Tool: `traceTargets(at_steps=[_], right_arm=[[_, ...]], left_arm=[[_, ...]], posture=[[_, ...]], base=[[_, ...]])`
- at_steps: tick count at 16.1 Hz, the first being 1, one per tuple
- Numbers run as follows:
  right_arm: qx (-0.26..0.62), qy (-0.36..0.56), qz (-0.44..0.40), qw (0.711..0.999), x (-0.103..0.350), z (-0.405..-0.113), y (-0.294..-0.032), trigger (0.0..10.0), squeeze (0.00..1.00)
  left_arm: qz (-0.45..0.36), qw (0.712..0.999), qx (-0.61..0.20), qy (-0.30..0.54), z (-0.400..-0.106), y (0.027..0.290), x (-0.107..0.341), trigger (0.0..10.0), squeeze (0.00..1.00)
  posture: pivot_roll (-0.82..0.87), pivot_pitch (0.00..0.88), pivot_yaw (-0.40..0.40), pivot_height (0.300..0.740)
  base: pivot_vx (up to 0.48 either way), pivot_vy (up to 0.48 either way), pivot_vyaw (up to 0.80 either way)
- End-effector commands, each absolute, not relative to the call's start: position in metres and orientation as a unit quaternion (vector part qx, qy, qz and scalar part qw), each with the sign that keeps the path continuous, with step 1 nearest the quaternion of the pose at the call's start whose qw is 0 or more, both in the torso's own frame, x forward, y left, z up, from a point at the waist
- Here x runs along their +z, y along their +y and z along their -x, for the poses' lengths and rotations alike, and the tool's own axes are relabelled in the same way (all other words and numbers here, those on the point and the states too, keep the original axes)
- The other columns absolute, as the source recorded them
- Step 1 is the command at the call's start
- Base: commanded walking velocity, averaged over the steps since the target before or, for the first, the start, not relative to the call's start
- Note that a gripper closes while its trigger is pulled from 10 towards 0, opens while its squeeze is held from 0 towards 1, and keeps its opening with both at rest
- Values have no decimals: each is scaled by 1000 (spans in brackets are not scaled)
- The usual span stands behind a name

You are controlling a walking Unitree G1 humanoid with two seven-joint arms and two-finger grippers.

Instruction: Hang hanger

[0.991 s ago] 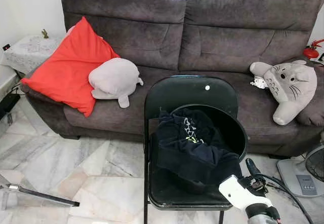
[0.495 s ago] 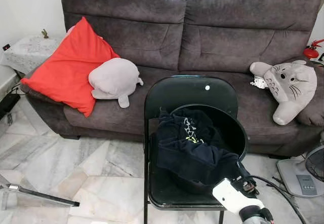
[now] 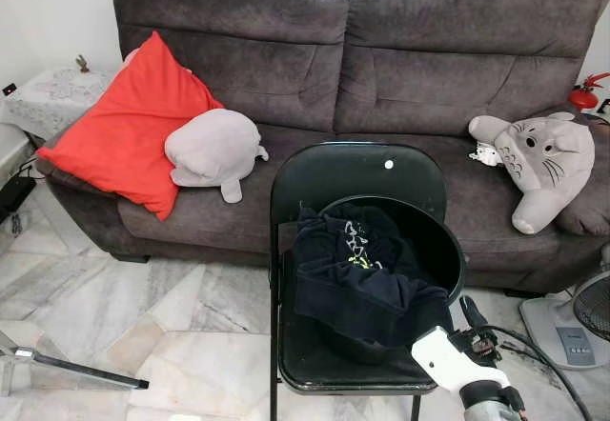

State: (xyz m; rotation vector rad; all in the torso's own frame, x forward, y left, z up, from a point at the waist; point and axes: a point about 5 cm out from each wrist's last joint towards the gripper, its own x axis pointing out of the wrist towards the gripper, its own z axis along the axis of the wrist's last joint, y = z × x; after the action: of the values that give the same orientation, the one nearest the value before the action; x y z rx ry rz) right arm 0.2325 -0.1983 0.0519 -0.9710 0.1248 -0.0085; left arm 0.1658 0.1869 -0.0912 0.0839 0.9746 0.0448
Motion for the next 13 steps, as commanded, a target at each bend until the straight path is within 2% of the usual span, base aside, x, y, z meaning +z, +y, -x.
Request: traceTargets(at_steps=[1, 5, 6, 10, 13], right_arm=[[-3, 38, 458, 888, 59, -234, -195, 10000, 0], [24, 51, 452, 890, 53, -236, -189, 10000, 0], [58, 61, 451, 889, 47, -236, -184, 10000, 0], [104, 84, 464, 876, 41, -243, -179, 10000, 0], [72, 69, 473, 875, 48, -249, -186, 10000, 0]], left_arm=[[-43, 877, 21, 478, -161, 188, -93, 10000, 0], [-43, 877, 20, 478, -161, 187, -93, 10000, 0], [-44, 877, 19, 478, -161, 187, -94, 10000, 0], [-43, 877, 18, 478, -161, 187, -94, 10000, 0], [-44, 877, 19, 478, -161, 188, -93, 10000, 0]], posture=[[-121, 71, -18, 740], [-123, 73, -16, 740], [-123, 72, -16, 740], [-117, 73, -17, 740], [-117, 74, -17, 740]], base=[[0, 0, 0], [0, 0, 0], [0, 0, 0], [0, 0, 0], [0, 0, 0]])
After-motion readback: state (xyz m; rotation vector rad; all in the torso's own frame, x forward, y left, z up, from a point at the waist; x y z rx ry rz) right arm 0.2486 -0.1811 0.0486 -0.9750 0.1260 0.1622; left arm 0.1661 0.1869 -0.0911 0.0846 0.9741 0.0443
